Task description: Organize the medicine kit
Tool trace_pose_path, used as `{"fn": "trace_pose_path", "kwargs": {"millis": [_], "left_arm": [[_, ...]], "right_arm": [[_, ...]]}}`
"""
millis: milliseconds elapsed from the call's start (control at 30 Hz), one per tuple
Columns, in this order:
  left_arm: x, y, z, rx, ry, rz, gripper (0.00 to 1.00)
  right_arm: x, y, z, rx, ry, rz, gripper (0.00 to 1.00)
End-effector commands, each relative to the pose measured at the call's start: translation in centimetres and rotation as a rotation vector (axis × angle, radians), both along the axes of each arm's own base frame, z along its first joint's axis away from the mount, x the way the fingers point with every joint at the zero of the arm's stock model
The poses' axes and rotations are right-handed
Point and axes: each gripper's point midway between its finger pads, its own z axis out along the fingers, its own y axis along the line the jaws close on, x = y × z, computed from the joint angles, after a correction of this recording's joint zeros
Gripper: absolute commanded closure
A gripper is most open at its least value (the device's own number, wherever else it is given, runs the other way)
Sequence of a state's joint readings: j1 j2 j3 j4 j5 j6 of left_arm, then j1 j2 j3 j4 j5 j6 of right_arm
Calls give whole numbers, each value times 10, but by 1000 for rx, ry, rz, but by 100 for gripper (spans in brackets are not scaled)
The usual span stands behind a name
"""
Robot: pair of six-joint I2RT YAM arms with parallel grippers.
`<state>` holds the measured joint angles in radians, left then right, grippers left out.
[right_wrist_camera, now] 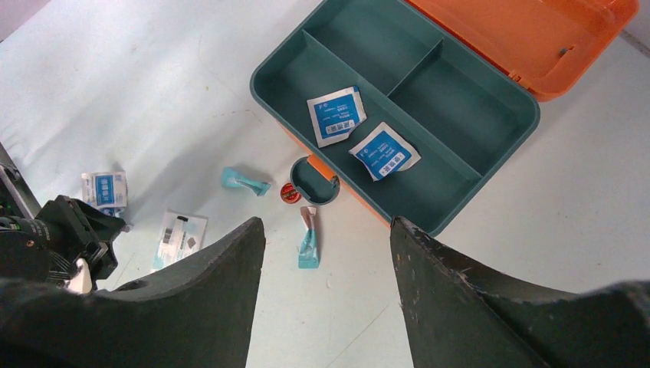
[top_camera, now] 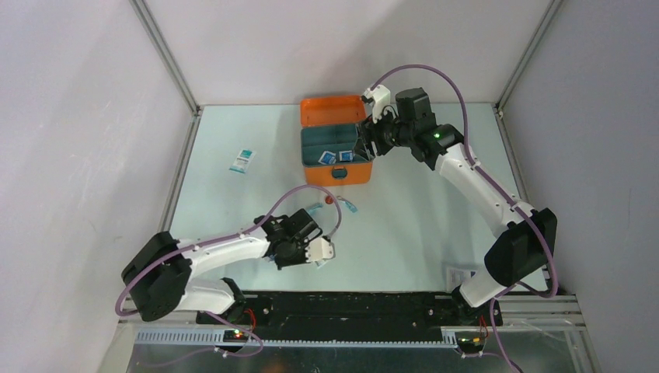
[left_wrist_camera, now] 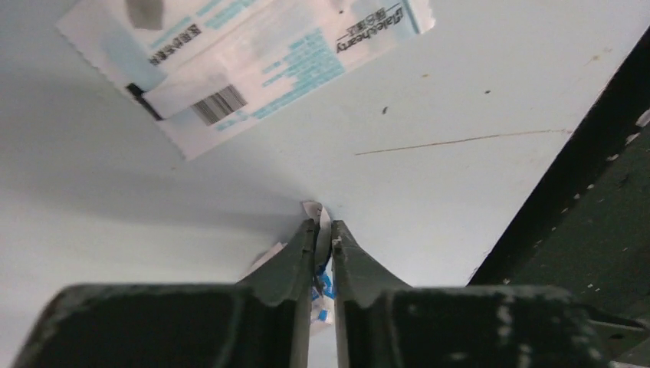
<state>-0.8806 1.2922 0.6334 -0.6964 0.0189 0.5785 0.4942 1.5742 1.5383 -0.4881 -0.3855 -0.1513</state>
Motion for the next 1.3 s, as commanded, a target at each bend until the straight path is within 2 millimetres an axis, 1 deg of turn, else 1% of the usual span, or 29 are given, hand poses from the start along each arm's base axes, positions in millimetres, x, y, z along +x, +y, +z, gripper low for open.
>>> {"fn": "trace_pose_path", "kwargs": {"millis": [0, 33, 100, 200, 233, 267, 300, 367, 433, 467, 600, 633, 667, 700, 733, 767, 800, 833, 867, 900, 933, 967, 1000, 1033, 1067, 1100, 1133, 1167, 1267], "left_arm": [[22, -13, 25, -19, -84, 44, 89], [21, -13, 29, -19, -73, 41, 95], [24, -19, 43, -43, -78, 35, 99], [34, -34, 75, -121, -106, 32, 100], [30, -38, 81, -142, -84, 26, 100], [37, -46, 100, -189, -105, 30, 100], [34, -50, 108, -212, -81, 23, 100], [39, -63, 138, -296, -77, 26, 100], [52, -84, 183, -423, -106, 27, 100], [55, -90, 196, -476, -94, 31, 100], [89, -124, 265, -679, -143, 52, 100], [104, -136, 285, -747, -171, 84, 100], [113, -144, 289, -774, -171, 102, 100], [127, -154, 309, -853, -208, 136, 100], [138, -161, 311, -877, -222, 167, 100], [152, -169, 324, -942, -251, 217, 100], [165, -177, 321, -963, -240, 261, 100], [181, -181, 334, -1050, -229, 359, 100], [200, -181, 323, -1068, -201, 445, 100], [214, -186, 333, -1158, -166, 550, 100], [234, -185, 321, -1169, -148, 629, 100], [247, -187, 328, -1237, -136, 707, 100], [263, -188, 317, -1253, -100, 786, 100], [274, -190, 323, -1308, -113, 797, 100], [284, -194, 314, -1330, -70, 850, 100], [290, -200, 319, -1378, -61, 834, 100], [296, -205, 312, -1391, -27, 858, 100], [300, -209, 315, -1422, -26, 849, 100], [314, -217, 298, -1430, -2, 878, 100]], "right_arm": [[5, 1, 13, 24, -46, 1, 35], [5, 1, 13, 24, -47, 0, 35], [7, -1, 12, 24, -46, -4, 35], [9, -4, 13, 26, -48, -11, 35], [10, -6, 13, 26, -47, -18, 35], [11, -7, 13, 26, -46, -20, 35], [12, -11, 13, 28, -44, -29, 35], [16, -17, 13, 29, -43, -42, 35], [19, -25, 13, 32, -38, -59, 35], [22, -31, 12, 33, -31, -73, 35], [33, -51, 9, 38, -2, -137, 35], [36, -58, 8, 40, 2, -159, 35], [36, -62, 7, 47, 12, -178, 35], [39, -69, 8, 50, 11, -200, 35], [40, -72, 7, 56, 14, -214, 35], [41, -79, 11, 60, 6, -234, 35], [42, -83, 11, 62, 6, -246, 35], [42, -89, 15, 66, -5, -259, 35], [42, -92, 14, 66, -6, -268, 35], [42, -98, 18, 70, -17, -280, 35], [41, -100, 16, 69, -13, -286, 35], [41, -106, 19, 73, -22, -297, 35], [41, -108, 17, 73, -18, -301, 35], [41, -112, 20, 78, -27, -310, 35], [40, -114, 16, 78, -22, -311, 35], [40, -117, 18, 81, -27, -319, 35], [39, -119, 15, 81, -21, -319, 35], [39, -121, 16, 84, -25, -324, 35], [38, -128, 10, 89, -13, -333, 35]]}}
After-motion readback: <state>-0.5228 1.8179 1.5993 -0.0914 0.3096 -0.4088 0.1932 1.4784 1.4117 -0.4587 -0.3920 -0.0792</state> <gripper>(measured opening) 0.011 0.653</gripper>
